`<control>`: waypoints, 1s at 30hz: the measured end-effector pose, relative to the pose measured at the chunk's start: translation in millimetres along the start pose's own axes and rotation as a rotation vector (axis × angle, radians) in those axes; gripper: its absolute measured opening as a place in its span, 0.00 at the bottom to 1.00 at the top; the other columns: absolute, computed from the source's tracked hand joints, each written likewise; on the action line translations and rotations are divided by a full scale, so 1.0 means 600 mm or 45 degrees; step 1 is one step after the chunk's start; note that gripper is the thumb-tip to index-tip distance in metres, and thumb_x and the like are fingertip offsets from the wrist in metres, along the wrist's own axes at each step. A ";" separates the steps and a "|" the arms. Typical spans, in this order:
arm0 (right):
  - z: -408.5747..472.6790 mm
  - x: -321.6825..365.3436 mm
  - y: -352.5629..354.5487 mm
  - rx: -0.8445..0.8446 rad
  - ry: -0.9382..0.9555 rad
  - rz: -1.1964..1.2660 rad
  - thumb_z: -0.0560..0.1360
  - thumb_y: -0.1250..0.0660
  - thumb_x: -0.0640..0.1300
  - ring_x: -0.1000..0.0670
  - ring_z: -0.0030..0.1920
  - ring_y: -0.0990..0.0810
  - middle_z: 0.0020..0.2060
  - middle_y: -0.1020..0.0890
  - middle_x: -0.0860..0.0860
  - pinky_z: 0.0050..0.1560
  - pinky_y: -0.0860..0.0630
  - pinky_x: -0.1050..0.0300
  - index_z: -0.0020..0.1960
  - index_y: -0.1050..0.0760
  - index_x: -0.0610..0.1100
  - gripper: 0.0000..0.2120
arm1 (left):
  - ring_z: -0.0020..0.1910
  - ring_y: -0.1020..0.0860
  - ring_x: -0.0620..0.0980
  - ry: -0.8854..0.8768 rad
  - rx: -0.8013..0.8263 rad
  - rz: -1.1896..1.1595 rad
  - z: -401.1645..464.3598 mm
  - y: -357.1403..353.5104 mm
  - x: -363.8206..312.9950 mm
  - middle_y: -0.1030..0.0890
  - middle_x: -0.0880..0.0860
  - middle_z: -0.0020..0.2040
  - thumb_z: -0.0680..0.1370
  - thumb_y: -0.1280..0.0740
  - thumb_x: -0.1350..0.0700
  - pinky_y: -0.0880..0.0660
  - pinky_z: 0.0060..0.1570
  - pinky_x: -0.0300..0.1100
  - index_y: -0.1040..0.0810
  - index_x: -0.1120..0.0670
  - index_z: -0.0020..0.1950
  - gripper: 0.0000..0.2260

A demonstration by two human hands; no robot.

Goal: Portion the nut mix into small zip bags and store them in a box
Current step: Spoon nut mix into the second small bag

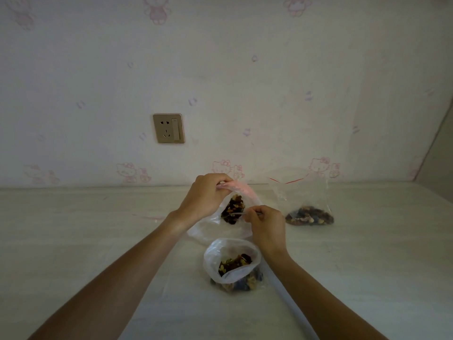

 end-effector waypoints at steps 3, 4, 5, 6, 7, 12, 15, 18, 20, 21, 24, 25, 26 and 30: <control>0.001 0.000 0.001 -0.017 -0.003 0.039 0.81 0.33 0.41 0.53 0.42 0.16 0.40 0.14 0.54 0.49 0.17 0.48 0.40 0.19 0.56 0.14 | 0.50 0.17 0.46 -0.020 -0.017 0.038 -0.002 0.009 0.004 0.13 0.49 0.54 0.82 0.29 0.55 0.23 0.49 0.38 0.14 0.52 0.59 0.08; 0.000 0.000 0.002 -0.017 0.015 0.027 0.81 0.33 0.41 0.53 0.42 0.16 0.40 0.14 0.54 0.49 0.17 0.49 0.39 0.20 0.57 0.15 | 0.50 0.16 0.47 -0.027 -0.028 0.059 -0.003 0.013 0.004 0.13 0.49 0.54 0.82 0.29 0.54 0.21 0.50 0.41 0.14 0.52 0.59 0.08; -0.001 0.000 0.004 -0.017 0.035 0.013 0.81 0.33 0.41 0.54 0.42 0.16 0.40 0.14 0.55 0.49 0.16 0.50 0.39 0.21 0.58 0.16 | 0.50 0.16 0.47 -0.033 -0.041 0.077 -0.003 0.015 0.005 0.13 0.49 0.54 0.82 0.29 0.54 0.20 0.51 0.43 0.14 0.52 0.59 0.08; -0.003 0.000 0.004 -0.015 0.057 0.003 0.81 0.33 0.42 0.55 0.42 0.16 0.41 0.14 0.55 0.49 0.16 0.51 0.40 0.21 0.58 0.15 | 0.50 0.16 0.47 -0.034 -0.055 0.087 -0.004 0.019 0.006 0.12 0.49 0.54 0.82 0.29 0.53 0.20 0.51 0.44 0.14 0.51 0.60 0.09; -0.005 0.000 0.003 -0.016 0.075 0.000 0.81 0.33 0.42 0.55 0.43 0.16 0.42 0.14 0.55 0.49 0.16 0.51 0.41 0.21 0.58 0.14 | 0.50 0.16 0.47 -0.037 -0.061 0.091 -0.005 0.021 0.007 0.12 0.49 0.54 0.82 0.29 0.53 0.19 0.51 0.44 0.14 0.51 0.60 0.09; -0.007 -0.002 0.000 0.001 0.119 -0.039 0.82 0.32 0.44 0.56 0.45 0.16 0.43 0.14 0.55 0.50 0.17 0.51 0.48 0.17 0.52 0.07 | 0.54 0.16 0.46 -0.101 -0.029 0.068 -0.009 0.019 0.002 0.13 0.48 0.55 0.82 0.29 0.55 0.19 0.55 0.46 0.14 0.51 0.61 0.09; -0.005 -0.002 0.001 0.038 0.078 0.000 0.81 0.32 0.44 0.55 0.45 0.16 0.43 0.13 0.55 0.50 0.18 0.53 0.49 0.16 0.50 0.07 | 0.54 0.16 0.46 -0.138 0.012 0.038 -0.012 0.015 -0.004 0.13 0.48 0.55 0.82 0.29 0.55 0.19 0.56 0.49 0.15 0.51 0.61 0.09; -0.008 -0.001 0.008 0.046 0.035 0.129 0.81 0.31 0.43 0.58 0.42 0.16 0.40 0.13 0.56 0.45 0.20 0.63 0.46 0.17 0.54 0.09 | 0.54 0.16 0.46 -0.149 0.003 0.048 -0.012 0.017 -0.004 0.13 0.48 0.55 0.82 0.29 0.55 0.19 0.55 0.49 0.14 0.51 0.62 0.09; -0.011 0.001 0.014 0.047 0.019 0.176 0.81 0.31 0.43 0.60 0.41 0.16 0.39 0.13 0.56 0.41 0.23 0.70 0.44 0.18 0.56 0.11 | 0.53 0.16 0.47 -0.147 -0.031 0.074 -0.010 0.020 -0.002 0.13 0.48 0.55 0.82 0.29 0.56 0.19 0.54 0.50 0.14 0.52 0.62 0.09; -0.011 0.002 0.018 0.047 0.003 0.190 0.81 0.31 0.42 0.61 0.41 0.16 0.39 0.13 0.56 0.41 0.24 0.72 0.43 0.18 0.56 0.11 | 0.52 0.16 0.47 -0.144 -0.052 0.094 -0.008 0.022 -0.001 0.13 0.48 0.55 0.82 0.29 0.55 0.19 0.54 0.50 0.14 0.52 0.62 0.09; -0.010 0.006 0.032 0.062 -0.044 0.206 0.81 0.31 0.43 0.63 0.41 0.16 0.38 0.13 0.57 0.40 0.26 0.75 0.42 0.19 0.57 0.11 | 0.50 0.16 0.46 -0.147 -0.128 0.175 -0.004 0.024 -0.001 0.13 0.46 0.53 0.83 0.31 0.53 0.18 0.50 0.50 0.15 0.50 0.61 0.09; -0.010 0.007 0.039 0.065 -0.049 0.210 0.81 0.31 0.43 0.64 0.41 0.16 0.38 0.13 0.57 0.40 0.26 0.75 0.42 0.19 0.56 0.11 | 0.49 0.16 0.47 -0.146 -0.153 0.221 -0.002 0.025 -0.002 0.13 0.46 0.53 0.83 0.31 0.52 0.19 0.49 0.50 0.15 0.49 0.61 0.09; -0.009 0.009 0.045 0.065 -0.048 0.216 0.80 0.31 0.43 0.63 0.41 0.16 0.38 0.13 0.58 0.40 0.26 0.73 0.42 0.18 0.56 0.11 | 0.49 0.17 0.48 -0.134 -0.173 0.274 0.001 0.026 -0.002 0.13 0.47 0.53 0.83 0.32 0.50 0.19 0.48 0.49 0.15 0.48 0.61 0.09; -0.008 0.019 0.075 0.082 -0.035 0.241 0.80 0.31 0.44 0.60 0.43 0.14 0.39 0.12 0.57 0.50 0.21 0.58 0.45 0.17 0.54 0.08 | 0.52 0.18 0.48 0.030 -0.124 0.347 0.011 0.029 0.004 0.18 0.48 0.56 0.80 0.30 0.42 0.23 0.48 0.45 0.18 0.47 0.64 0.16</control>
Point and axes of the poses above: each hand's wrist, its own z-axis towards the middle knuckle, its own y-axis out of the back of the hand, x = y × z, the point moved 1 cm from there along z, towards the middle knuckle
